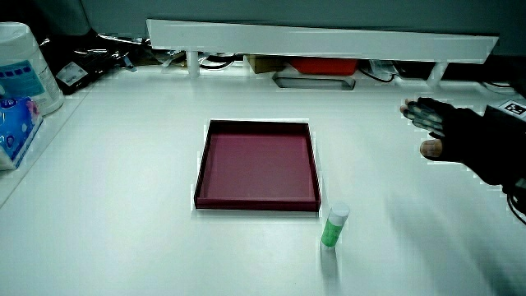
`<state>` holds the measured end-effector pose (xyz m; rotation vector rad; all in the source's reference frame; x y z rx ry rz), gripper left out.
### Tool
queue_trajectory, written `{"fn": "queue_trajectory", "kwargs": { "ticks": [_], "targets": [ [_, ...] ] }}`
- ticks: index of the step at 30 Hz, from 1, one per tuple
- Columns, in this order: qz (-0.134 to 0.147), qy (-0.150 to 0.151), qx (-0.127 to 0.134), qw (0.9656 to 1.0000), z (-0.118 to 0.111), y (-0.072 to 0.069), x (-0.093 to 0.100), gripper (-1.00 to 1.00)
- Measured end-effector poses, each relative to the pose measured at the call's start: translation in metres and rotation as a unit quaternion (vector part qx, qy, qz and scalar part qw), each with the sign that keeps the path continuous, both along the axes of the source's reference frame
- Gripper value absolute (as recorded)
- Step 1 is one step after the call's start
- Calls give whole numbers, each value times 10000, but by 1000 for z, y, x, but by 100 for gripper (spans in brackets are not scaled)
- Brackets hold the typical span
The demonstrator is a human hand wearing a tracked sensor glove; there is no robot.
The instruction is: Pick glue stick
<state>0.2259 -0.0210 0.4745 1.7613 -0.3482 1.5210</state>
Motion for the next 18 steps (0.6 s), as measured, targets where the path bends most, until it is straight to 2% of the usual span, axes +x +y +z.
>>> {"fn": "queue_trajectory", "kwargs": {
  "ticks": [2,4,6,10,18],
  "targets": [
    [-106,67,-16,9999,3,4,-5,0],
    [-124,-122,-155,9997,5,10,-12,0],
    [-249,8,-184,9995,8,15,-17,0],
    [-367,-86,-308,9988,12,24,-30,0],
    [-600,-188,-332,9975,23,40,-50,0]
  ]
}}
